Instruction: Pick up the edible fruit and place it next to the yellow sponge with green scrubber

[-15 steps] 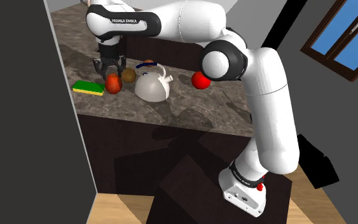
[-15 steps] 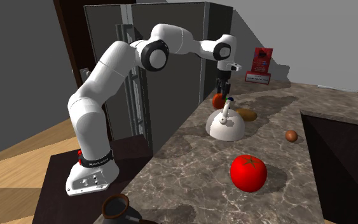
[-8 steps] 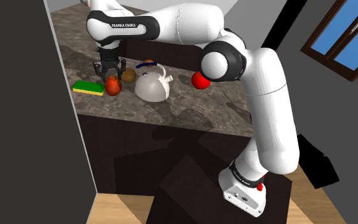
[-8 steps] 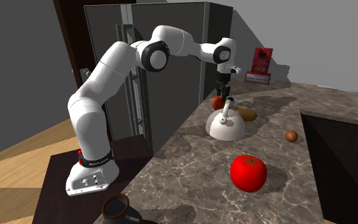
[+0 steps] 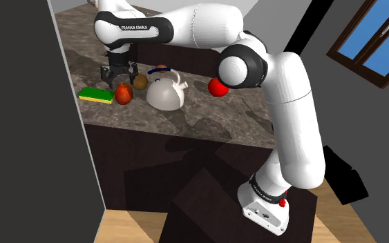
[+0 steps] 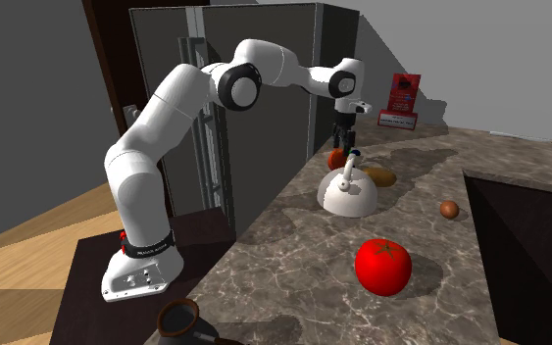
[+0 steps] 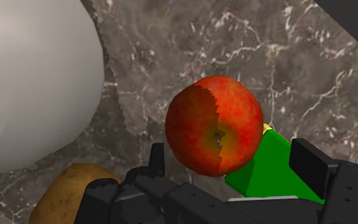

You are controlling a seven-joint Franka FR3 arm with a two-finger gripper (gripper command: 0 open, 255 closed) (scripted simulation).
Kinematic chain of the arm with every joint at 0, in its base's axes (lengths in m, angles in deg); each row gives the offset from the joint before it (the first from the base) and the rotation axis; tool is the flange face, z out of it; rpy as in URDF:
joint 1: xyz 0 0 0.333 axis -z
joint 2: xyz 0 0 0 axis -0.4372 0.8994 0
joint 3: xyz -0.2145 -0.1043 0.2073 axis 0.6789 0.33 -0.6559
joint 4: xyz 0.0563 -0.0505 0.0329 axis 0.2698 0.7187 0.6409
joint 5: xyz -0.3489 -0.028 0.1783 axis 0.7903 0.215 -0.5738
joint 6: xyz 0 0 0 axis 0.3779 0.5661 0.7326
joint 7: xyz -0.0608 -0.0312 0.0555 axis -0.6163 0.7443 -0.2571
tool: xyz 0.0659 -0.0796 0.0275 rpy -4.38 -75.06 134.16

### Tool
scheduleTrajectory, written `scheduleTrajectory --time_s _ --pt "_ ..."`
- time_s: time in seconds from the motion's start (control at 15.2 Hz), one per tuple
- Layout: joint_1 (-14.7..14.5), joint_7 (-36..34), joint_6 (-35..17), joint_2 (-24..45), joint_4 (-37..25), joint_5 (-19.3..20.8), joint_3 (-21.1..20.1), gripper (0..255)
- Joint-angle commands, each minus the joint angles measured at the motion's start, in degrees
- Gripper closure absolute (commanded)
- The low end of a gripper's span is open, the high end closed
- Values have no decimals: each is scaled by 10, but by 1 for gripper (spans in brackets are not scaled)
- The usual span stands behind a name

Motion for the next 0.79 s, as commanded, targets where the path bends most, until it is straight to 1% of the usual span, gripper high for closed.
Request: scheduleTrajectory --time_s 0.0,0.2,0.73 --pt "0 0 19 0 -19 0 0 0" --pt "-1 1 77 6 -84 0 0 0" --pt "-1 1 77 6 -84 0 0 0"
